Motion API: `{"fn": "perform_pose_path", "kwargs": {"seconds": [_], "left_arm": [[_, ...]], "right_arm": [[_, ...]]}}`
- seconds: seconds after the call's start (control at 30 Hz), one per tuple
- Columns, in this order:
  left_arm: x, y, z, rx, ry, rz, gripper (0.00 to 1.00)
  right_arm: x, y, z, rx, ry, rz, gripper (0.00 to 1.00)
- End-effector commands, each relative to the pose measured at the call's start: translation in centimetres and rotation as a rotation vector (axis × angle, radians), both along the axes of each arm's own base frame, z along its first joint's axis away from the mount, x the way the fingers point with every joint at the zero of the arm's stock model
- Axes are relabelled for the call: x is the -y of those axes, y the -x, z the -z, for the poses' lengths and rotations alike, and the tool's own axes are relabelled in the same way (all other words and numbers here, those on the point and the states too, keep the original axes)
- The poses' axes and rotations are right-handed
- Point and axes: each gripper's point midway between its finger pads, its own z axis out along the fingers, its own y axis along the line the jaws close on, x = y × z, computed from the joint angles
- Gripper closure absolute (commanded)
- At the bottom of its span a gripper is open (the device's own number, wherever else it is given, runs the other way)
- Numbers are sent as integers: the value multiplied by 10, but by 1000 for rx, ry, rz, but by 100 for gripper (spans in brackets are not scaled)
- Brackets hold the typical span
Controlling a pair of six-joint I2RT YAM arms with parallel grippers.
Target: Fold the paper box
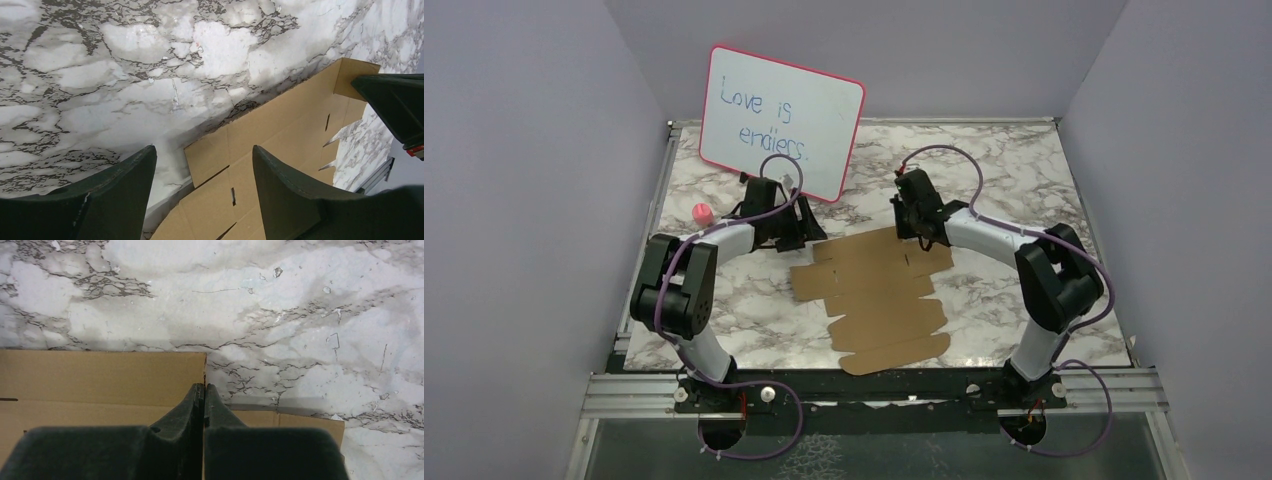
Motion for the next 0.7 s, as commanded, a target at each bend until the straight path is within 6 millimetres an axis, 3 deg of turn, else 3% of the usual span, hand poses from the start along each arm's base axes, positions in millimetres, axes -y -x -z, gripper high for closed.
{"fn": "perform_pose_path", "kwargs": {"seconds": [0.0,0.3,0.67], "left_arm": [[7,5,7,-26,40,23,29],[19,8,0,-21,121,55,38],[24,5,-13,13,167,47,70]], "right_arm": [[-7,-5,-22,58,-112,11,96],[-5,-7,-24,52,-160,33,96],[-7,-7,-17,35,-188,55,96]]}}
